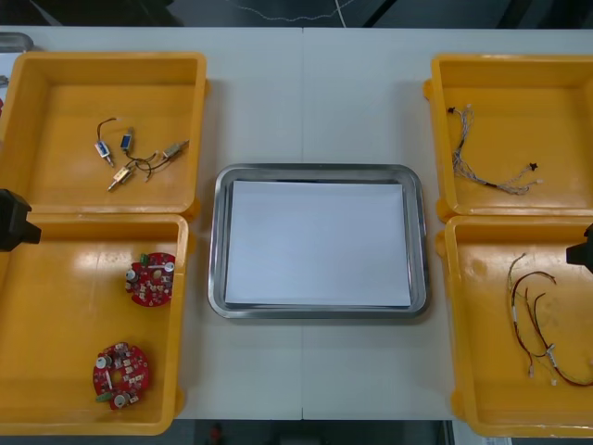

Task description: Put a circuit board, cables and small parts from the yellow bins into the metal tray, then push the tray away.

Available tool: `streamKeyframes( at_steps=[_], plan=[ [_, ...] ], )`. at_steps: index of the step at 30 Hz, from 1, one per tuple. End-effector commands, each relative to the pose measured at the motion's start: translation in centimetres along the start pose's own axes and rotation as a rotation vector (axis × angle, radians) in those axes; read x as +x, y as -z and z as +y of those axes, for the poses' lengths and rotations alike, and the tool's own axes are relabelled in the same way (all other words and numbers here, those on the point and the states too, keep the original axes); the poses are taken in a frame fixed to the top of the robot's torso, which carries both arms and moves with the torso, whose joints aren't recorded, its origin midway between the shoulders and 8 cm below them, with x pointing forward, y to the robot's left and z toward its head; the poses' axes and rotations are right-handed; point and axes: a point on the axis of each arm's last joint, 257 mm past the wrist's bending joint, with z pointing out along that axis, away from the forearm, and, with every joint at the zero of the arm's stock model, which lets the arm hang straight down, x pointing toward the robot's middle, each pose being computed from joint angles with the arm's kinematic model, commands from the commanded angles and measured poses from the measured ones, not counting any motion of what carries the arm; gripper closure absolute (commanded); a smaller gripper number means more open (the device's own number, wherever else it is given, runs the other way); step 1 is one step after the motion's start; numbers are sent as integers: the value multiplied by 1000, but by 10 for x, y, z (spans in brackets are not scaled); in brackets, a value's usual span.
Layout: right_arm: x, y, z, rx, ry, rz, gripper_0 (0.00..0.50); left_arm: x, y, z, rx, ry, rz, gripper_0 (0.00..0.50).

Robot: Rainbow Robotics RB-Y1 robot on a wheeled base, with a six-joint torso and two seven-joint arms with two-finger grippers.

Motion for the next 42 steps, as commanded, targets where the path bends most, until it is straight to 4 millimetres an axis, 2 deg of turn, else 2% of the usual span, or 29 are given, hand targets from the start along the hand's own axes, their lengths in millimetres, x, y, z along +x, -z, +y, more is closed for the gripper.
streamKeyframes(
  at_steps=[1, 8, 17, 22, 29, 37, 42],
  plan=[
    [-3, 17, -14, 70, 38, -46, 0, 15, -2, 11, -29, -71, 33, 0],
    [13, 13, -18, 70, 47, -9, 0, 16, -1, 11, -27, -62, 37, 0],
    [62, 10, -41, 88, 72, 110, 0, 23, -2, 5, -6, 75, 55, 0],
    [82, 13, -59, 101, 164, 156, 0, 27, -8, 1, 15, 148, 49, 0],
    [89, 5, -68, 91, 269, 115, 0, 35, -16, -2, 34, 273, 46, 0],
    [92, -10, -64, 65, 402, 46, 0, 49, -27, -8, 61, 432, 47, 0],
    [101, -25, -63, 37, 448, 34, 0, 61, -37, -11, 75, 532, 67, 0]
  ],
)
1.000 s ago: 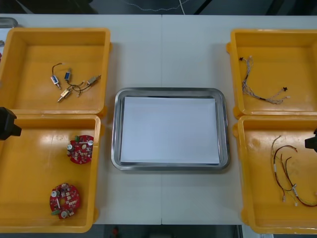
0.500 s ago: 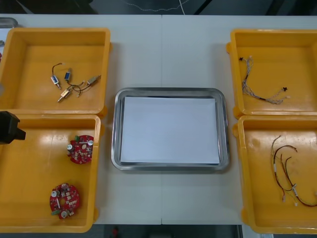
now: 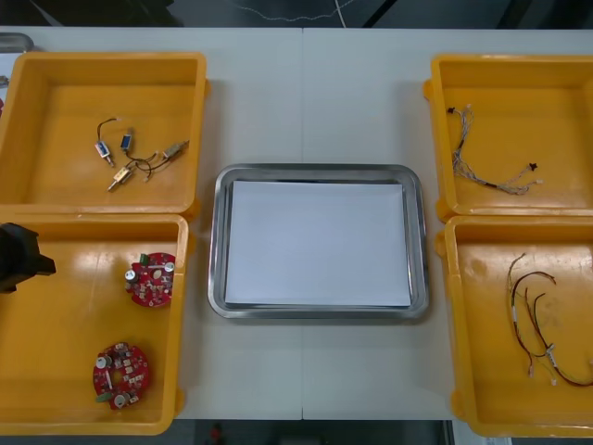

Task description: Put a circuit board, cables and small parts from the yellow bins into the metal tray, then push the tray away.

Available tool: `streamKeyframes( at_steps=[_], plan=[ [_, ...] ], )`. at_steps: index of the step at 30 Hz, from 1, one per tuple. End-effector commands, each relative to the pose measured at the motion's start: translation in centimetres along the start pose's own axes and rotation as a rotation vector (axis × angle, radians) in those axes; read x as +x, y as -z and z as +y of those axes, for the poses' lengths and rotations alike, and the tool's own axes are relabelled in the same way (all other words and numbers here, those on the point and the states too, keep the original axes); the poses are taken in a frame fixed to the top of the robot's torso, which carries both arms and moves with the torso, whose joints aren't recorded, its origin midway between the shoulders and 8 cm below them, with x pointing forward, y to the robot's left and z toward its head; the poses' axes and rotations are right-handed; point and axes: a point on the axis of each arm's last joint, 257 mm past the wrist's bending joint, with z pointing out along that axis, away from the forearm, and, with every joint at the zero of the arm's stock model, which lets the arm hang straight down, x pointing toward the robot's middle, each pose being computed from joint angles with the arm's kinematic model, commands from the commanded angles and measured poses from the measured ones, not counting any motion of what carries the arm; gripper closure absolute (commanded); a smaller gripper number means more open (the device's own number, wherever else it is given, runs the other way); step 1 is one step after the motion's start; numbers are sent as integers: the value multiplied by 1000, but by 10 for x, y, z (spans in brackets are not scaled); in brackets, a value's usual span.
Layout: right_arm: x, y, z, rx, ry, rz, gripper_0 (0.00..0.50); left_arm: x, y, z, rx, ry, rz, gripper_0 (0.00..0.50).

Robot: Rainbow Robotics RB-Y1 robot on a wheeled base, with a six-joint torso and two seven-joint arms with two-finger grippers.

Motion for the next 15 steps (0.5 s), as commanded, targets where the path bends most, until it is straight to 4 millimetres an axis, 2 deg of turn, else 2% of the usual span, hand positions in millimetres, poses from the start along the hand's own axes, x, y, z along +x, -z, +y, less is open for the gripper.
streamKeyframes(
  at_steps=[1, 7, 15],
  plan=[
    [15, -9, 2, -6, 114, 21, 0, 14, -5, 1, 14, 124, 9, 0],
    [23, -34, 3, -49, 150, 14, 0, 35, -17, 3, 26, 246, 57, 0],
    [35, -60, 0, -70, 166, 9, 0, 56, -33, -1, 37, 282, 101, 0]
  ],
)
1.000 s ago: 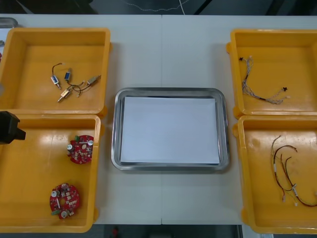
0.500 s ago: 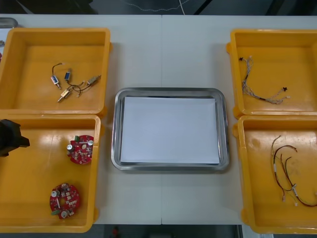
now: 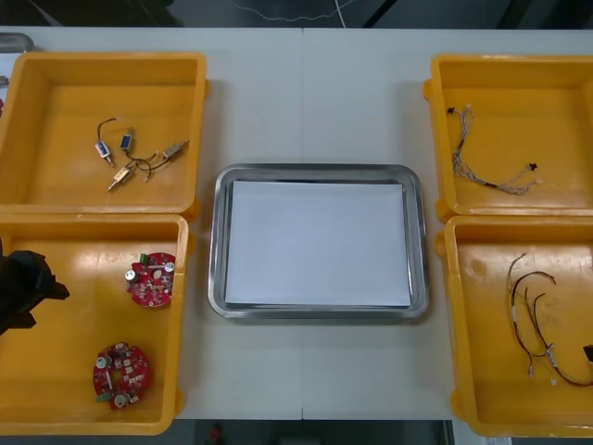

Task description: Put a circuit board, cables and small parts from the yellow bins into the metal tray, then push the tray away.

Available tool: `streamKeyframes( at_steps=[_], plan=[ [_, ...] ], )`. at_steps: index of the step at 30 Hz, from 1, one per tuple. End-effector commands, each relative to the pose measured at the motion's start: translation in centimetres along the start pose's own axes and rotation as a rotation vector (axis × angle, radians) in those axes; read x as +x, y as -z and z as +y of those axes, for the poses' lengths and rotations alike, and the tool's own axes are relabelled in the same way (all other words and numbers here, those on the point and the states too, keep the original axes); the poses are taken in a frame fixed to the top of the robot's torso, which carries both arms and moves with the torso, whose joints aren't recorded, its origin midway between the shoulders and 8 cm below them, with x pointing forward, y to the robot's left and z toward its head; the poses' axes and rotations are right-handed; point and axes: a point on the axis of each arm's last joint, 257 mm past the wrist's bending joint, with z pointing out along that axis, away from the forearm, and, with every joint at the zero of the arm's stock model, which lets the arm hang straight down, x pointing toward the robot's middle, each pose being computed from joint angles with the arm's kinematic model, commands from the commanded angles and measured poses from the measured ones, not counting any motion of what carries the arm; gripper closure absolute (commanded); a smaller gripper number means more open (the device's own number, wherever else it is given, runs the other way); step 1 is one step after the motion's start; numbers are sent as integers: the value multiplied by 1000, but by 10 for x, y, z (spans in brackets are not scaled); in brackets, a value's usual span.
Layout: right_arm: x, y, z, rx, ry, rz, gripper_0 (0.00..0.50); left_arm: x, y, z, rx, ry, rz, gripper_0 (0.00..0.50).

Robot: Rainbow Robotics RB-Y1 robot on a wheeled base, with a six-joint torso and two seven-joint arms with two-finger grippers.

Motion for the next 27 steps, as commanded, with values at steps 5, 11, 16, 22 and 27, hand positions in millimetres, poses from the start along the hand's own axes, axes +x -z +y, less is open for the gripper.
streamKeyframes(
  at_steps=[5, 11, 16, 22, 27],
  plan=[
    [14, -19, 0, -13, 62, 19, 0, 31, -20, 3, -4, -13, 52, 0],
    [18, -28, -1, -16, 62, 24, 0, 45, -34, 6, -1, 4, 68, 0],
    [20, -35, -1, -10, 71, 18, 0, 52, -44, 9, -13, 6, 67, 0],
    [21, -38, 3, -11, 90, 22, 0, 58, -55, 13, -32, 4, 55, 0],
    [23, -42, 7, -14, 95, 22, 0, 64, -59, 19, -39, 11, 65, 0]
  ],
)
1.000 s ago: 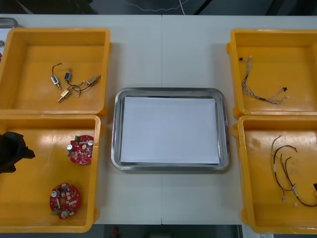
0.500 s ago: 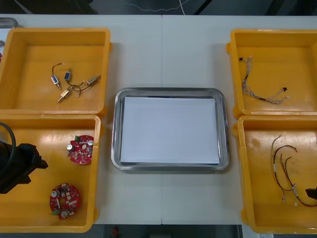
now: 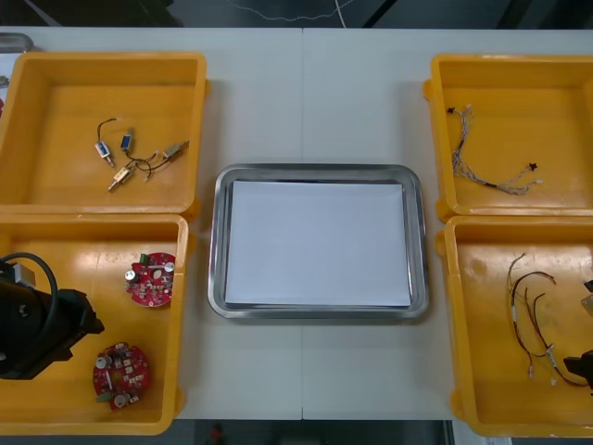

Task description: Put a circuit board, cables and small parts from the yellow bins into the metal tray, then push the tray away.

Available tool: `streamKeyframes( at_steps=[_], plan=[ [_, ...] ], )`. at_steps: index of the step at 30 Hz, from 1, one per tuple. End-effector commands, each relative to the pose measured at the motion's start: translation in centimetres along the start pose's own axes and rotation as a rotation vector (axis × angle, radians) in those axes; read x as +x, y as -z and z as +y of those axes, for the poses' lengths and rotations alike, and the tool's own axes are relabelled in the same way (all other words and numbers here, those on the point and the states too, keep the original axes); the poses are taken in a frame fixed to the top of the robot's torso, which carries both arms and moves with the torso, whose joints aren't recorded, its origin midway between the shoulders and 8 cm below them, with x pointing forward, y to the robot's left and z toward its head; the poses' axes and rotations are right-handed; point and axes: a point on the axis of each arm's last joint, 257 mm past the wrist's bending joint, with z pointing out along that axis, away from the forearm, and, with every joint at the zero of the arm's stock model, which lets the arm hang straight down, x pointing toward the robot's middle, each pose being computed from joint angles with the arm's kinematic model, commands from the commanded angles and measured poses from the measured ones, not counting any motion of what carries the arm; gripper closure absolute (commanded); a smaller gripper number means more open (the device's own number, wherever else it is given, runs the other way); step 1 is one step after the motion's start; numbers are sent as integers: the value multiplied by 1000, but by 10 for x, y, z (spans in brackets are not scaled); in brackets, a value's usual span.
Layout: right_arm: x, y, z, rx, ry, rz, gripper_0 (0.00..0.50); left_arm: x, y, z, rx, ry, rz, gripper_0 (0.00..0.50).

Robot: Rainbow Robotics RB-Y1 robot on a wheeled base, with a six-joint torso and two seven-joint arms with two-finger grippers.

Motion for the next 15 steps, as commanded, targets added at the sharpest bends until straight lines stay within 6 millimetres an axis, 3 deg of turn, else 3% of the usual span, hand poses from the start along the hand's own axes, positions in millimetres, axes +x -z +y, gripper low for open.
streamKeyframes(
  at_steps=[1, 9, 15],
  plan=[
    [4, -2, 2, 5, 60, 19, 0, 19, -9, 7, 3, 24, 24, 0],
    [11, -18, 4, 3, 46, 4, 0, 29, -18, 12, -1, 22, 35, 0],
    [13, -19, 2, 11, 51, 8, 0, 36, -27, 13, -12, 22, 43, 0]
  ],
)
